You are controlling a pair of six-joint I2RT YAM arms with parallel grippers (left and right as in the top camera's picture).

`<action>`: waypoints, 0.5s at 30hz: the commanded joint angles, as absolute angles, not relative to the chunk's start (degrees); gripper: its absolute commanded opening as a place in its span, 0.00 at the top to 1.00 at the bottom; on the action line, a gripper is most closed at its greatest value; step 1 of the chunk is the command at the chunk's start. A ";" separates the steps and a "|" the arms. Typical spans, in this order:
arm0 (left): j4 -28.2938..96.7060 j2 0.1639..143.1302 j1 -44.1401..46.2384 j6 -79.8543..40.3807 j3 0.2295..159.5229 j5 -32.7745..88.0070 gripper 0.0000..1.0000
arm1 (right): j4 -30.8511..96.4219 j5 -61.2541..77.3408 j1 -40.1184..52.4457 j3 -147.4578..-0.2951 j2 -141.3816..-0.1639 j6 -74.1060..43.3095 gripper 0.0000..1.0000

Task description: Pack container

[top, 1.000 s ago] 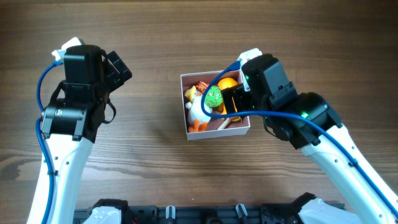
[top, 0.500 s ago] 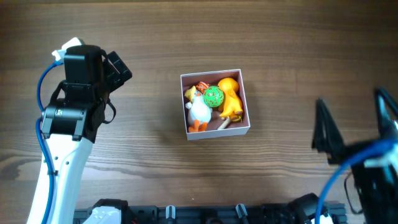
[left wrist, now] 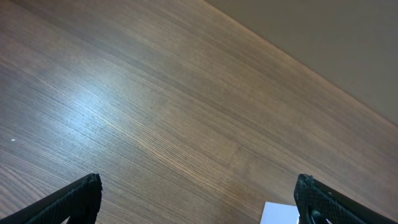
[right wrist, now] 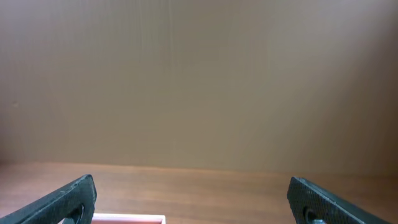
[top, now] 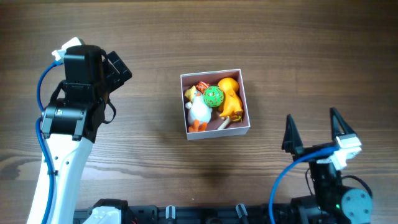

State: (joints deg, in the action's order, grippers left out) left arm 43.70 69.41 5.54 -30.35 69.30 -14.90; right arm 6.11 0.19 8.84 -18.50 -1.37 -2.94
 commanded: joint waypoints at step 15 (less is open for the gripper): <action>43.62 68.79 5.23 -30.89 69.76 -14.39 0.00 | -12.19 0.69 8.47 -0.25 -0.21 -6.22 0.00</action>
